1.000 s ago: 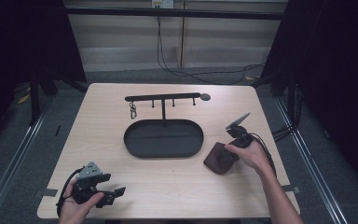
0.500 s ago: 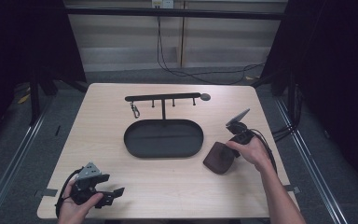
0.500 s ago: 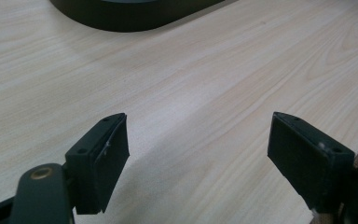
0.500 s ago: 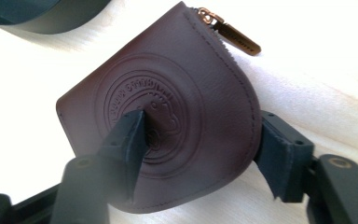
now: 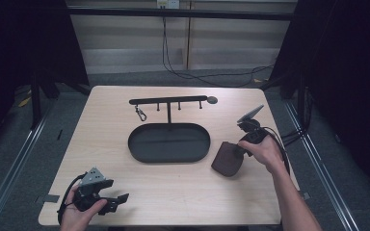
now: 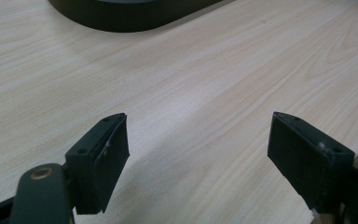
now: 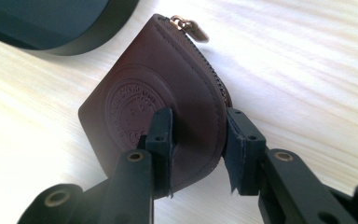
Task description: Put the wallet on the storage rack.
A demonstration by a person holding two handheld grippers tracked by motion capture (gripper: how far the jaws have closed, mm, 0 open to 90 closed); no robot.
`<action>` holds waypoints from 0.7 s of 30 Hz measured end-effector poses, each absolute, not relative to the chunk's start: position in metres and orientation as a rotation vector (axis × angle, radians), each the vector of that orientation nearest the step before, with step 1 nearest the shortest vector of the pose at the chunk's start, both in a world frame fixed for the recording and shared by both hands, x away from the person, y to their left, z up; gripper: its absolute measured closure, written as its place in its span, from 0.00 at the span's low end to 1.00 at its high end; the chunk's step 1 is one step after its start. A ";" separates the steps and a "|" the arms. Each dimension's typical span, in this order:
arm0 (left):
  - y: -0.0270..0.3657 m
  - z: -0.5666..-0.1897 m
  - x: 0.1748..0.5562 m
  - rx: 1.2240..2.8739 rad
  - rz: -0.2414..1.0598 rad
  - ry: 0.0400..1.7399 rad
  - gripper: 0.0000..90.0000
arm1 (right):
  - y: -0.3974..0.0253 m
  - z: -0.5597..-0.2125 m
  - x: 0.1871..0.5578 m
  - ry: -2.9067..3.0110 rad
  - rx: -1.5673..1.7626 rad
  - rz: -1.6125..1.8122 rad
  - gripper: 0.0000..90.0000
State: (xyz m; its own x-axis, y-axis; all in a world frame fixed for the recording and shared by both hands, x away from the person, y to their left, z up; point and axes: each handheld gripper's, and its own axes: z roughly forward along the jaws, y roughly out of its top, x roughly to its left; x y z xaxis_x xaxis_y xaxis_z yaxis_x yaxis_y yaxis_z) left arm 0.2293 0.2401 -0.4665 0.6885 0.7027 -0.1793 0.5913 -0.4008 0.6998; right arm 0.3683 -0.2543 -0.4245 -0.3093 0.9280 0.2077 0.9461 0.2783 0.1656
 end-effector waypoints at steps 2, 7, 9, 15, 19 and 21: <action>0.240 -0.467 0.229 2.123 0.183 0.989 0.23 | -0.258 -0.421 0.368 -2.424 -1.809 -0.435 0.79; 0.240 -0.466 0.229 2.124 0.183 0.985 0.23 | -0.259 -0.414 0.366 -2.432 -1.824 -0.404 0.81; 0.240 -0.466 0.229 2.123 0.183 0.985 0.23 | -0.259 -0.410 0.366 -2.438 -1.828 -0.407 0.81; 0.240 -0.466 0.229 2.123 0.183 0.986 0.23 | -0.258 -0.400 0.366 -2.484 -1.844 -0.344 0.82; 0.240 -0.467 0.230 2.138 0.189 0.990 0.23 | -0.257 -0.394 0.366 -2.492 -1.841 -0.343 0.84; 0.240 -0.467 0.230 2.136 0.187 0.990 0.23 | -0.256 -0.389 0.366 -2.499 -1.845 -0.335 0.85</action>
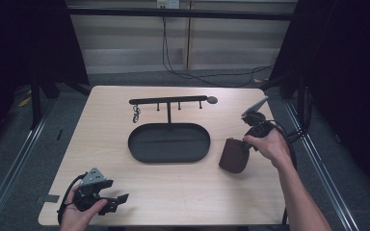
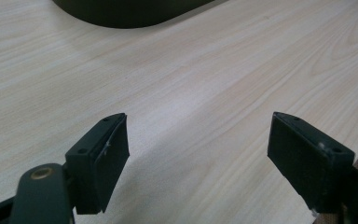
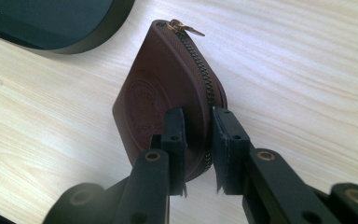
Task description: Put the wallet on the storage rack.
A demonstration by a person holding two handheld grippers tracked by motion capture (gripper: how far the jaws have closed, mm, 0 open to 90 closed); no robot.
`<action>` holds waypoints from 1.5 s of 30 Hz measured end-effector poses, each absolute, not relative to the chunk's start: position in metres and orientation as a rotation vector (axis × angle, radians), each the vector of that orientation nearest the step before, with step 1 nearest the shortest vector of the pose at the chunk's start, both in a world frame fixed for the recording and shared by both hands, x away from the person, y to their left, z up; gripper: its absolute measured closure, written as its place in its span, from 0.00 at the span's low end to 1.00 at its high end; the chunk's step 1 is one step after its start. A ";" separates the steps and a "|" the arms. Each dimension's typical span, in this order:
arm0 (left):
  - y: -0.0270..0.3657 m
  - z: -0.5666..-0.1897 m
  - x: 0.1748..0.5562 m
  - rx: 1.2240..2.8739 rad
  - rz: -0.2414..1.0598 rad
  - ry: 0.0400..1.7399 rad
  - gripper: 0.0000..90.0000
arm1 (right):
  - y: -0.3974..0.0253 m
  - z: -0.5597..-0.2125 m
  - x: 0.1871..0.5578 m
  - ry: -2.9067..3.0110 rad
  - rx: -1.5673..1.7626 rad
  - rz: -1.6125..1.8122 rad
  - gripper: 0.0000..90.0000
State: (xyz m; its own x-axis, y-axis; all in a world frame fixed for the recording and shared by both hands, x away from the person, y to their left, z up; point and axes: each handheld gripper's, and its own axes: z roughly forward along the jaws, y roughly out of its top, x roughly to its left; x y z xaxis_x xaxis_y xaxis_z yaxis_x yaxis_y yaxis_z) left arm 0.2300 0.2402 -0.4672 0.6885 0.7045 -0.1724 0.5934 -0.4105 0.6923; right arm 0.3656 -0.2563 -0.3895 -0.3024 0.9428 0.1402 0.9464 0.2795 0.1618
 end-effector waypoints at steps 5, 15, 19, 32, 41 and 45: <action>0.241 -0.467 0.230 2.134 0.182 0.990 0.23 | -0.254 -0.381 0.366 -2.506 -1.855 -0.332 0.86; 0.241 -0.467 0.230 2.129 0.180 0.987 0.23 | -0.254 -0.374 0.366 -2.516 -1.863 -0.326 0.87; 0.241 -0.466 0.230 2.132 0.178 0.983 0.23 | -0.251 -0.366 0.366 -2.534 -1.859 -0.327 0.87; 0.242 -0.467 0.230 2.135 0.185 0.979 0.23 | -0.240 -0.341 0.372 -2.572 -1.853 -0.349 0.87; 0.242 -0.466 0.231 2.132 0.184 0.977 0.23 | -0.229 -0.323 0.377 -2.596 -1.841 -0.387 0.87; 0.243 -0.467 0.231 2.130 0.183 0.982 0.23 | -0.220 -0.316 0.381 -2.618 -1.819 -0.383 0.87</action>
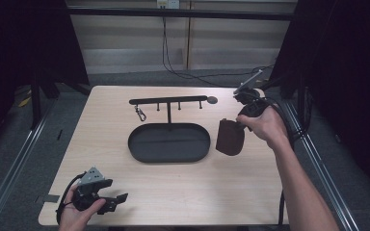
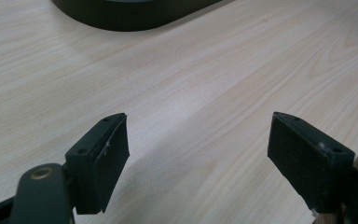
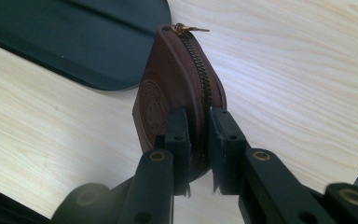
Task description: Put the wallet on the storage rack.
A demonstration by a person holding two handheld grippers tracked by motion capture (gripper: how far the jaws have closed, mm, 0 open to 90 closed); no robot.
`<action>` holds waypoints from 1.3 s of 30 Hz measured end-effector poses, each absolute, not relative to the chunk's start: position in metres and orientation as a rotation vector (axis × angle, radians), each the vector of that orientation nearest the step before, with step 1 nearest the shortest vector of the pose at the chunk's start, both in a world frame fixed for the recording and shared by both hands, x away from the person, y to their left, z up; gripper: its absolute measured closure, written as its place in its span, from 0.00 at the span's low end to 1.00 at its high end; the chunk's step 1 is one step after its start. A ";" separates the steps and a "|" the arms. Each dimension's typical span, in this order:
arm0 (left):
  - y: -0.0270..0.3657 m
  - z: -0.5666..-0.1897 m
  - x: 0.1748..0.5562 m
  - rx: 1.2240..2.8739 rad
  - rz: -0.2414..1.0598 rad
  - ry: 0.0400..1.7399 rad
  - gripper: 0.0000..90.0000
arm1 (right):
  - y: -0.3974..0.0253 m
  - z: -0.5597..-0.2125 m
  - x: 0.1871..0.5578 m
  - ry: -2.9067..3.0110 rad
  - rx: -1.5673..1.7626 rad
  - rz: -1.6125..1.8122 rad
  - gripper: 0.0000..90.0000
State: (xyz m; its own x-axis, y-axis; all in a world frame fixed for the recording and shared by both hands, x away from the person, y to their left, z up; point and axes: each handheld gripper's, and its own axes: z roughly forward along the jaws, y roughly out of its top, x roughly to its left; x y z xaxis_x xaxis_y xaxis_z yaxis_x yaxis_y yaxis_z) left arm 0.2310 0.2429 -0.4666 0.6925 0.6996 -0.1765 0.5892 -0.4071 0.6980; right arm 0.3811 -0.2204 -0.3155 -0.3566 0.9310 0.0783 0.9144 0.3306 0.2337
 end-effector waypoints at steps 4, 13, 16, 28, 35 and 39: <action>0.242 -0.466 0.231 2.129 0.182 0.982 0.23 | -0.215 -0.311 0.384 2.511 1.721 0.362 0.87; 0.243 -0.466 0.231 2.129 0.178 0.981 0.23 | -0.195 -0.302 0.389 2.532 1.675 0.375 0.87; 0.243 -0.466 0.231 2.127 0.180 0.983 0.23 | -0.190 -0.302 0.390 2.534 1.660 0.394 0.87; 0.243 -0.466 0.231 2.129 0.181 0.984 0.23 | -0.174 -0.303 0.396 2.565 1.631 0.466 0.87; 0.244 -0.466 0.231 2.126 0.184 0.993 0.23 | -0.166 -0.305 0.399 2.580 1.618 0.503 0.87; 0.245 -0.466 0.231 2.128 0.182 0.990 0.23 | -0.162 -0.306 0.402 2.590 1.618 0.529 0.87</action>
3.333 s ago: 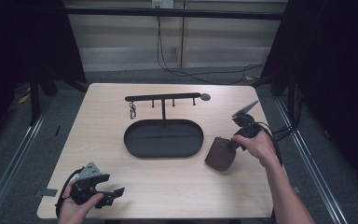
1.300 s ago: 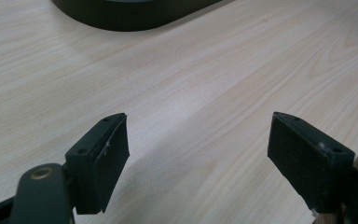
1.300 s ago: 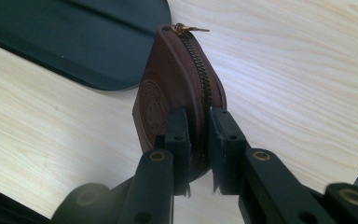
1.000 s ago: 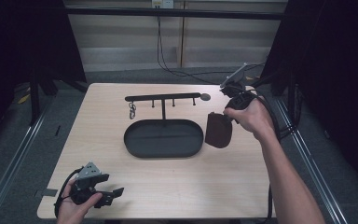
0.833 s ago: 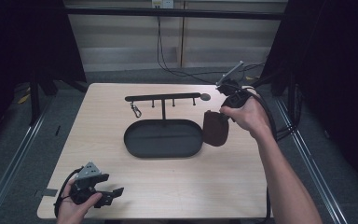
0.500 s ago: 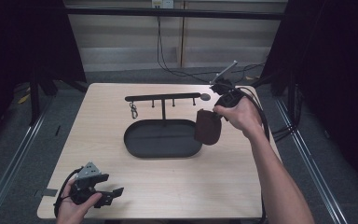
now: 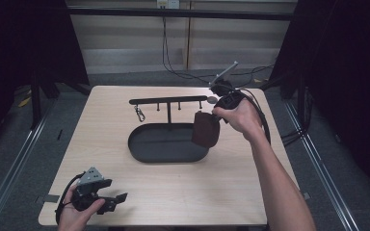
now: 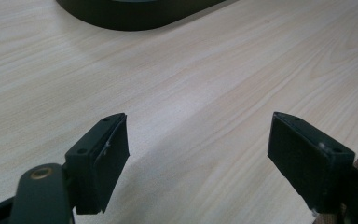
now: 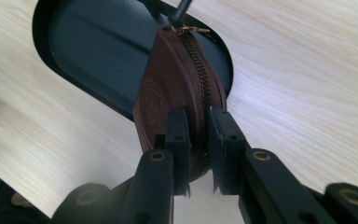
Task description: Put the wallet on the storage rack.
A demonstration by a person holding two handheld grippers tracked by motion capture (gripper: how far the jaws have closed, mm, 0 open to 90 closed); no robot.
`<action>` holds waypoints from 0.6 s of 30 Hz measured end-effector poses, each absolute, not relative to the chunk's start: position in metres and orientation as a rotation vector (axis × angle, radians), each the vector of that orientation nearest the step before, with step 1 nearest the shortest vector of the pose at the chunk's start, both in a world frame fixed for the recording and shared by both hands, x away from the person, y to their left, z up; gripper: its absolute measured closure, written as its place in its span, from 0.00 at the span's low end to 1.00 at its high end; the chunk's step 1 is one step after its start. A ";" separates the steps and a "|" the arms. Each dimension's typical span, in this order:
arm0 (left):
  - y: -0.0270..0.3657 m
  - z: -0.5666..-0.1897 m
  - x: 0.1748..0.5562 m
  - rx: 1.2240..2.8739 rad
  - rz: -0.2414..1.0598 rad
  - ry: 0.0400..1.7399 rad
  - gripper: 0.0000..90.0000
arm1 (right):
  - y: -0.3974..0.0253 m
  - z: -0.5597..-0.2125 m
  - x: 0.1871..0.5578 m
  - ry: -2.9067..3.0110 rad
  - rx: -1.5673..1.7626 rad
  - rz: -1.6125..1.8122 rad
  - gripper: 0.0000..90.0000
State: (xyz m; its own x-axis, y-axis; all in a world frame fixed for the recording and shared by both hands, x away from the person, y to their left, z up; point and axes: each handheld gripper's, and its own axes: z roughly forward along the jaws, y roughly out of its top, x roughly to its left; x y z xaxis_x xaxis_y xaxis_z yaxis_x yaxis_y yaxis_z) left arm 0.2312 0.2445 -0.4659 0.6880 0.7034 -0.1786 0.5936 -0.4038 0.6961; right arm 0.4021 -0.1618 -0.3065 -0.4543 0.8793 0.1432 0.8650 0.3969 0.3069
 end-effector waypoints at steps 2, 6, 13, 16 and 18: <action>0.244 -0.466 0.231 2.126 0.183 0.990 0.23 | -0.161 -0.307 0.403 2.588 1.611 0.537 0.87; 0.245 -0.466 0.231 2.126 0.181 0.991 0.23 | -0.158 -0.310 0.406 2.578 1.622 0.567 0.87; 0.245 -0.466 0.231 2.135 0.180 0.987 0.23 | -0.161 -0.321 0.412 2.552 1.668 0.615 0.87; 0.244 -0.466 0.231 2.125 0.181 0.995 0.23 | -0.164 -0.327 0.414 2.530 1.695 0.637 0.87; 0.244 -0.466 0.231 2.128 0.185 0.994 0.23 | -0.165 -0.330 0.414 2.528 1.708 0.675 0.87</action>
